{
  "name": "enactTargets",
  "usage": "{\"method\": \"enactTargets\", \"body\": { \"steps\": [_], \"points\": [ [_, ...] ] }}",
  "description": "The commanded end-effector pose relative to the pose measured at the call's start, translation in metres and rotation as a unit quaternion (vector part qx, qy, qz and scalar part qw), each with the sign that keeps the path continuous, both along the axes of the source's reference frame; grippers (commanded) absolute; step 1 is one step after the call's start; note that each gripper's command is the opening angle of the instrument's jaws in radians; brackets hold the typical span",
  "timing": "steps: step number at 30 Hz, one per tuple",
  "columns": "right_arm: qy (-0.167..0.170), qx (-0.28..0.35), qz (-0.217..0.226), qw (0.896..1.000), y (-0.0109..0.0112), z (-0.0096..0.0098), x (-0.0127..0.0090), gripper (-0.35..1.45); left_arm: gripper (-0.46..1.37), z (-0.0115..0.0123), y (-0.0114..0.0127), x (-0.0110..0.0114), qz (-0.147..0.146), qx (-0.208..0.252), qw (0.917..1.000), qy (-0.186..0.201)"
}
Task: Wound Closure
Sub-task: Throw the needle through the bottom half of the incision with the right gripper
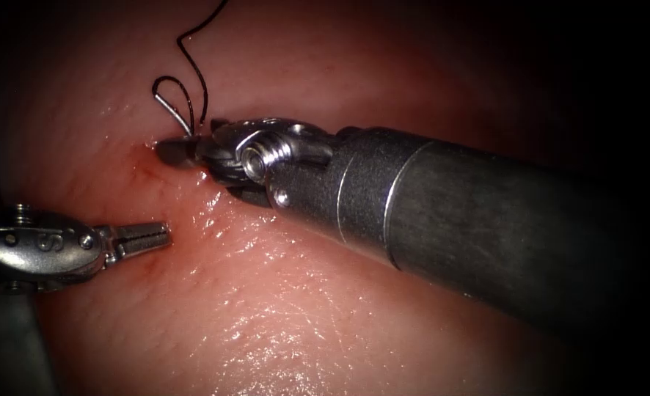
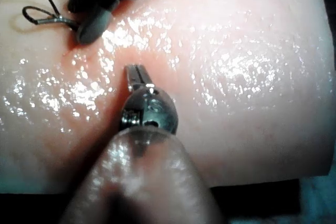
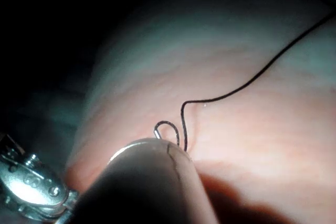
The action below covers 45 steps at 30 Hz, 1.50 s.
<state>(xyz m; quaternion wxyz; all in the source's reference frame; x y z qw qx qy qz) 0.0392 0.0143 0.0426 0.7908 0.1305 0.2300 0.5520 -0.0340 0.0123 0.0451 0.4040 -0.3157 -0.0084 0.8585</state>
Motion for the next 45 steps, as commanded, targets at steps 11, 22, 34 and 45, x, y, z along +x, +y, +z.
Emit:
{"method": "enactTargets", "body": {
  "steps": [11, 22, 34, 45],
  "points": [
    [-0.045, -0.004, -0.010, 0.999, 0.0006, 0.0011, 0.0005, 0.37, -0.35, -0.0001, -0.0002, -0.0005, 0.000, 0.001, 1.0000, -0.003],
    [-0.080, -0.007, -0.005, 0.997, 0.0011, 0.0030, 0.0007, 0.34, -0.35, 0.0001, -0.0007, -0.0008, 0.000, 0.003, 1.0000, -0.006],
    [-0.078, 0.000, -0.029, 0.996, -0.0006, 0.0021, 0.0022, -0.18, -0.35, 0.0003, -0.0008, -0.0008, 0.001, 0.003, 1.0000, -0.005],
    [-0.065, -0.035, -0.041, 0.996, -0.0015, 0.0008, 0.0013, -0.35, -0.35, 0.0006, -0.0012, -0.0008, 0.003, 0.003, 1.0000, -0.004]
  ]
}}
